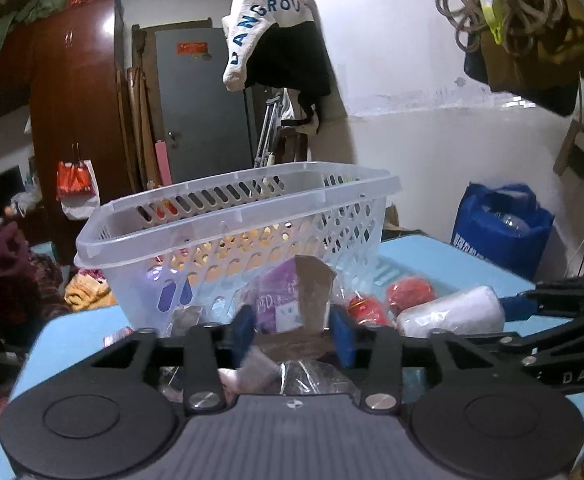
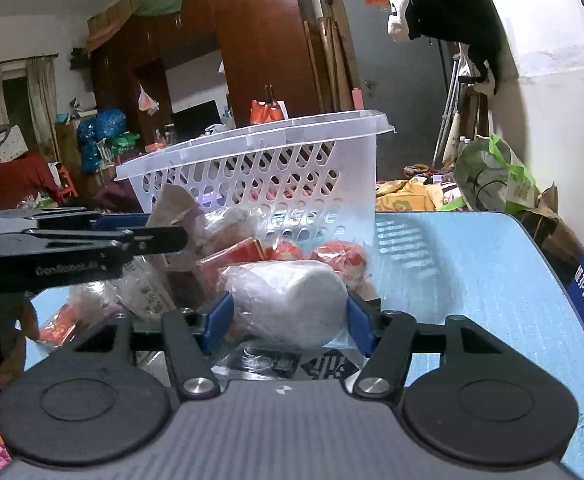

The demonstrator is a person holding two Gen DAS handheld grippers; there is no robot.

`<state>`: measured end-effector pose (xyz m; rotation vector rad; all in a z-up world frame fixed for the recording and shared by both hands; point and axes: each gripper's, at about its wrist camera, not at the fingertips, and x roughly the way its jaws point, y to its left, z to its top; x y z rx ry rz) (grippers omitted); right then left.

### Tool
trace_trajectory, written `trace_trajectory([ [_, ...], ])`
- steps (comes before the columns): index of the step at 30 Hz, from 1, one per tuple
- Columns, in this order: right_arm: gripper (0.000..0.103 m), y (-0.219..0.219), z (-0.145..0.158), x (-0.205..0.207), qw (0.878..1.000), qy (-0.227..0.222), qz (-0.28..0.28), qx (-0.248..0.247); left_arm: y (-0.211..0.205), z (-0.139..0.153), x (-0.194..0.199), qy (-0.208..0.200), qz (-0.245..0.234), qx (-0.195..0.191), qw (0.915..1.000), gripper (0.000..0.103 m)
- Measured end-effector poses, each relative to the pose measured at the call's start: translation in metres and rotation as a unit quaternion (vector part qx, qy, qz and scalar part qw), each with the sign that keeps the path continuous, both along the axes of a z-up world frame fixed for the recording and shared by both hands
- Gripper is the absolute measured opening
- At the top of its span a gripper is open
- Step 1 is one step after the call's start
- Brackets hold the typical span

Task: Organize objects
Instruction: 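Grasp a purple plastic-wrapped box with the left gripper while the right grasps a white bagged roll, then carry both items over the basket and open both grippers to release them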

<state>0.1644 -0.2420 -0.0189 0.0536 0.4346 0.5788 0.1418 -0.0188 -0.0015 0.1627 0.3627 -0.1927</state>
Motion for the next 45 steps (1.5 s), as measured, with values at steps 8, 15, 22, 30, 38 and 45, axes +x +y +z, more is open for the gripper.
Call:
trace_trajectory([
  [8,0.061,-0.001,-0.002,0.002,1.0,0.002,0.002,0.006,-0.007,0.002,0.015,0.01,0.018,0.032,0.9993,0.068],
  [15,0.06,-0.003,-0.003,0.0,1.0,-0.003,0.004,0.012,0.004,0.003,0.013,0.006,0.012,0.015,0.9998,0.056],
  [22,0.059,-0.009,0.008,-0.011,0.999,-0.032,-0.001,0.033,0.014,0.01,-0.011,-0.043,-0.019,-0.018,0.9987,0.054],
  [30,0.059,-0.009,0.03,-0.023,0.997,-0.063,0.002,0.05,0.023,0.03,-0.036,-0.092,-0.031,-0.054,0.9938,0.054],
  [38,0.059,0.017,0.097,0.004,0.992,-0.11,0.01,0.055,0.05,0.088,-0.011,-0.113,-0.032,-0.108,0.9872,0.054],
  [45,0.059,0.064,0.126,0.073,0.995,-0.096,-0.019,-0.02,0.066,0.097,0.071,-0.037,-0.004,-0.143,0.989,0.054],
])
